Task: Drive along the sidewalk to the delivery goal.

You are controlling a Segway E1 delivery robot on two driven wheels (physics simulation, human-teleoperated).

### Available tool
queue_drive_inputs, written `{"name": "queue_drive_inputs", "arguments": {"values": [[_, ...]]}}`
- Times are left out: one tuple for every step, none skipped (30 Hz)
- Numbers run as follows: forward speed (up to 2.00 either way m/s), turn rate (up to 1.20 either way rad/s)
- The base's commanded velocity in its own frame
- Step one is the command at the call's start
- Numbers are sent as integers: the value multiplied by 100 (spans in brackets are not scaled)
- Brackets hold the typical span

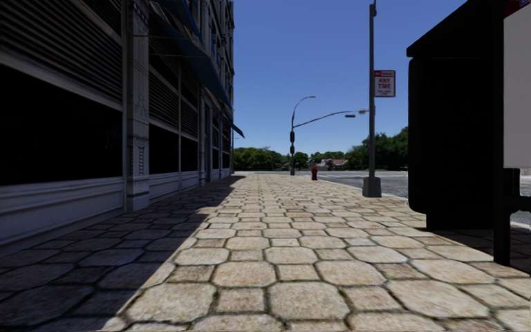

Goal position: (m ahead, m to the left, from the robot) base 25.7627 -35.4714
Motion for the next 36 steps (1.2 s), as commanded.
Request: {"name": "queue_drive_inputs", "arguments": {"values": [[200, 0], [200, 0], [200, 0], [200, 0], [200, 0], [200, 0], [200, 0], [200, 0], [200, 0], [200, 0], [200, 0], [200, 0], [200, 0], [200, 0], [200, 0], [200, 0], [200, 0], [200, 0], [200, 0], [200, 0], [200, 0], [200, 0], [200, 0], [200, 0], [200, 0], [200, 0], [200, 0], [200, 0], [200, 0], [200, 0], [200, 0], [200, 0], [200, 0], [200, 0], [200, 0], [200, 0]]}}
